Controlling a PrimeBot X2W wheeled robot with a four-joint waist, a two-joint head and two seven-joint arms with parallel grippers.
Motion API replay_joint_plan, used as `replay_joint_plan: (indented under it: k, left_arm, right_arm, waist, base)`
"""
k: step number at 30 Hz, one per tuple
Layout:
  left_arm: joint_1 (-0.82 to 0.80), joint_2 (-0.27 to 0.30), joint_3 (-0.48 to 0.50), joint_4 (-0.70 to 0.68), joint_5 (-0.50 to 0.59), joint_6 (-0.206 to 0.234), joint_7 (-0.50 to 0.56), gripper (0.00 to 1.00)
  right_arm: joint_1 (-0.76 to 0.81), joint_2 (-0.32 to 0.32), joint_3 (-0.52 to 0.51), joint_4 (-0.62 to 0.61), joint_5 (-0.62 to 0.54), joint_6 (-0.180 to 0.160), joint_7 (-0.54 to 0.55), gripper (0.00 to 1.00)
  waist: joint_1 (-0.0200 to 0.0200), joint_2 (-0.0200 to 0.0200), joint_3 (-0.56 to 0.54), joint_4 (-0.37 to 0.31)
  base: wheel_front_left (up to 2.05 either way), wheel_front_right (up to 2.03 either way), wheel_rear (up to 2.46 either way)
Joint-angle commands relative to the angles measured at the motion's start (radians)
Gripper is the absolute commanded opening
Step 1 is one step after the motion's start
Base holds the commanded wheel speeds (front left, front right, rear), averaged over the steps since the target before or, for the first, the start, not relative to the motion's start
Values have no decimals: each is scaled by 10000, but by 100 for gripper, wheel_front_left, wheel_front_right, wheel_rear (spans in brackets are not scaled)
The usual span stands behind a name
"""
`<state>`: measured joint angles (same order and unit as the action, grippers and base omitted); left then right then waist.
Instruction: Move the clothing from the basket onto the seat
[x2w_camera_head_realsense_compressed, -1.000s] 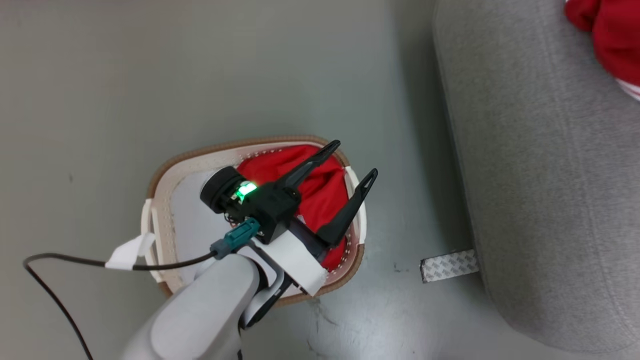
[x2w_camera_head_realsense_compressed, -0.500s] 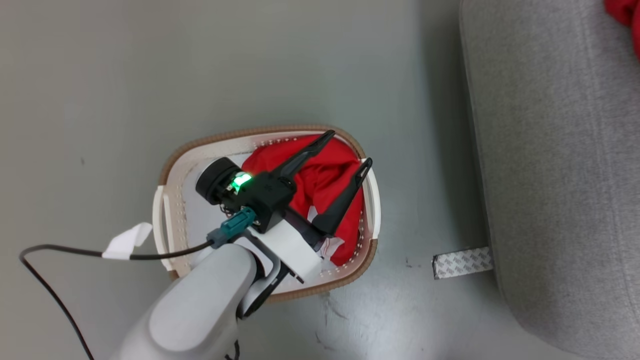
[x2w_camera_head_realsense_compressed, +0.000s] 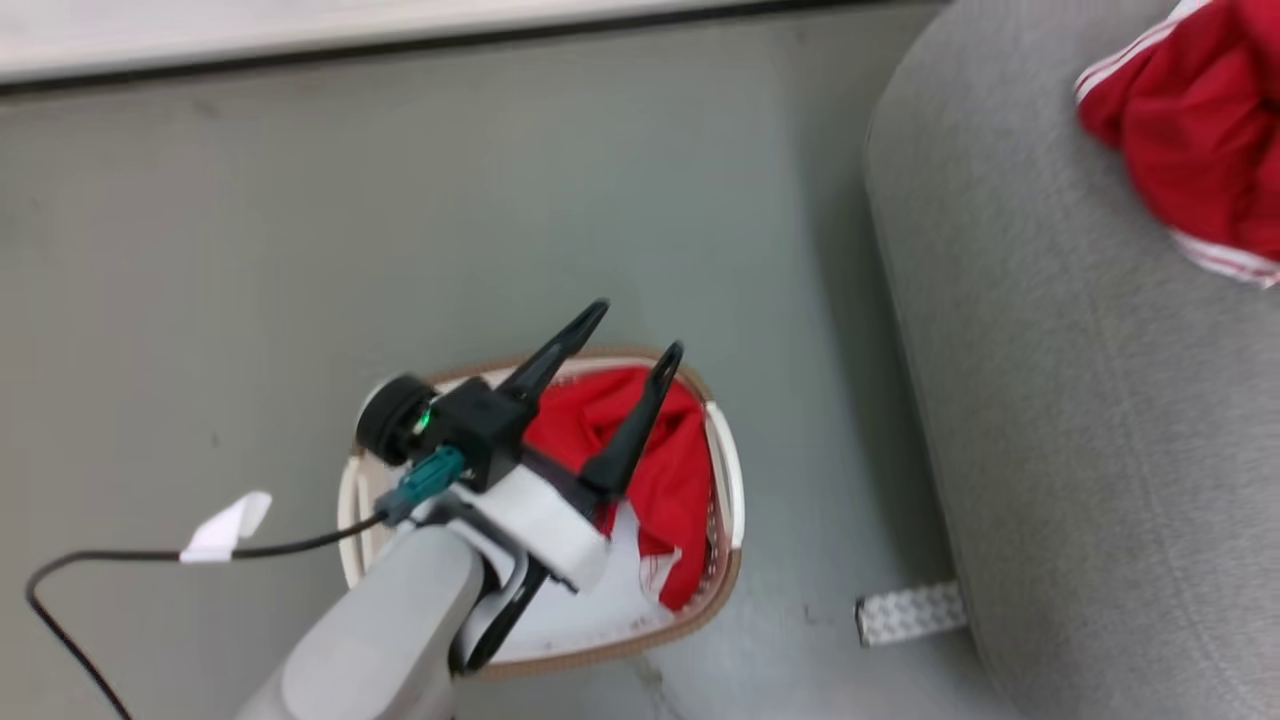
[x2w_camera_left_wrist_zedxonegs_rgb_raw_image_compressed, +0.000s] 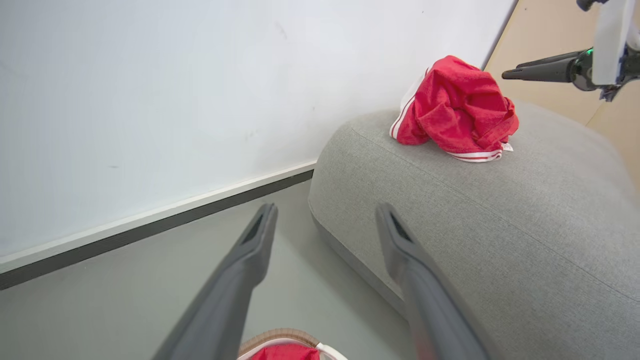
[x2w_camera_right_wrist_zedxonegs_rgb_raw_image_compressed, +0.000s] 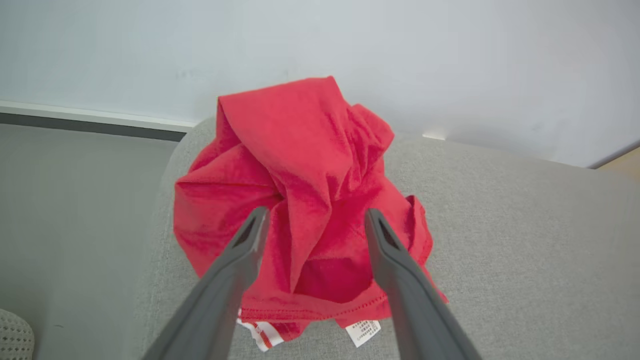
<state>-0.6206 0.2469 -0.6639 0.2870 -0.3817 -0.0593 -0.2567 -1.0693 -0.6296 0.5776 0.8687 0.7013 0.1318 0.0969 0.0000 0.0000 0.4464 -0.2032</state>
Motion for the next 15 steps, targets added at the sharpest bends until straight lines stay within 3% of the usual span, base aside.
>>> replay_joint_plan:
  k: [1, 15]
  left_arm:
    - [188, 71, 39, 34, -86, 58, -28, 100]
    - [1637, 128, 1429, -129, -504, 698, -83, 100]
  right_arm:
    - [201, -122, 86, -98, 156, -22, -115, 100]
    - [1623, -394, 1079, -2897, 1192, -22, -1927, 100]
  waist:
    - [0, 0, -701, 11]
    - [0, 0, -3367, 730]
  base:
    - [0, 0, 0]
    - [0, 0, 0]
